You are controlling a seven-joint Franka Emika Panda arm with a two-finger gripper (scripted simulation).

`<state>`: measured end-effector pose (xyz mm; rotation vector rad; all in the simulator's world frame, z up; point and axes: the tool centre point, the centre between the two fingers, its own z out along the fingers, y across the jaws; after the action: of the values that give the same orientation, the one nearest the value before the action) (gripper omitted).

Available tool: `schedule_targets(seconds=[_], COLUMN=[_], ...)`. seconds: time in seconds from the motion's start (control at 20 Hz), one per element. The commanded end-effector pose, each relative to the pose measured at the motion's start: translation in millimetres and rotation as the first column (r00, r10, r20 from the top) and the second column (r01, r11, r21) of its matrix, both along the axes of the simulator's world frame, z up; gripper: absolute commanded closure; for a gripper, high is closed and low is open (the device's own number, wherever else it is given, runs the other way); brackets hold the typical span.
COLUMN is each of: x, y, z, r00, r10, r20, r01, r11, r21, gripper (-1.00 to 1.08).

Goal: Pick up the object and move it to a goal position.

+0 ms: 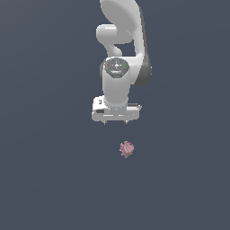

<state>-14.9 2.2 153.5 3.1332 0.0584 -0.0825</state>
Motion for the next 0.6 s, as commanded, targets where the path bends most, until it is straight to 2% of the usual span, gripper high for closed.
schedule_targets(seconds=[0.0,0.55], x=[0.0,2.9], y=[0.0,-5.8], z=[0.0,-0.2], r00=[1.0,0.999], r10=[0.0,0.039], r20=[0.0,0.007], r01=[0.0,-0.039], r11=[1.0,0.999], r21=[0.0,-0.025], gripper=[-0.92,-0.92])
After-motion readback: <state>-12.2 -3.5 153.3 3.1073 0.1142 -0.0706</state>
